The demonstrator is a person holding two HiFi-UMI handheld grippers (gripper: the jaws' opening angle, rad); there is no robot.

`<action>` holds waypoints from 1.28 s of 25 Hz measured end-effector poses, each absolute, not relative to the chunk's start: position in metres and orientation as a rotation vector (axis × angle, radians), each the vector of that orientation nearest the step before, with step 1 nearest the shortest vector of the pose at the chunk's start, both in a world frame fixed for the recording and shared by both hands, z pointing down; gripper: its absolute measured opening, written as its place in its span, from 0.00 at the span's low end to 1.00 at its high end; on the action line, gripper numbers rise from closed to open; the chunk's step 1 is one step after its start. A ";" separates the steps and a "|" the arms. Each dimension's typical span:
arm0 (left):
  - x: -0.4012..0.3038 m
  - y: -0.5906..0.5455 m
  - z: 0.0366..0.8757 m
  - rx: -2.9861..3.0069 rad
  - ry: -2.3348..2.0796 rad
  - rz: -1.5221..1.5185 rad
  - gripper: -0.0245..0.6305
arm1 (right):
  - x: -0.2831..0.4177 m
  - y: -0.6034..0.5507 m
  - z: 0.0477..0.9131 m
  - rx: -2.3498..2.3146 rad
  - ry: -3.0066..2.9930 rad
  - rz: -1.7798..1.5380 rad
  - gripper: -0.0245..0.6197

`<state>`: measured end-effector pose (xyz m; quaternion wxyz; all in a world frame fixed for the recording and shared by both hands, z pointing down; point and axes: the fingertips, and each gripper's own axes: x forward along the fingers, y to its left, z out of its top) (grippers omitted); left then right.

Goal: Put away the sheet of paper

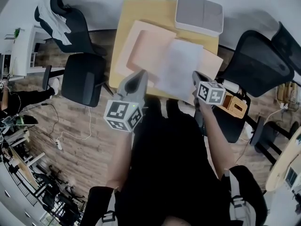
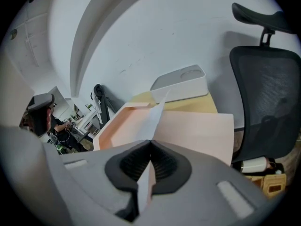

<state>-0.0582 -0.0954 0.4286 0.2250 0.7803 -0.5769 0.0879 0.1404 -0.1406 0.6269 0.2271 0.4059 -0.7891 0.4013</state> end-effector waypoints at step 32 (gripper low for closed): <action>-0.148 -0.144 0.446 2.264 -1.344 0.286 0.05 | 0.076 -0.155 0.690 1.457 -1.802 1.140 0.04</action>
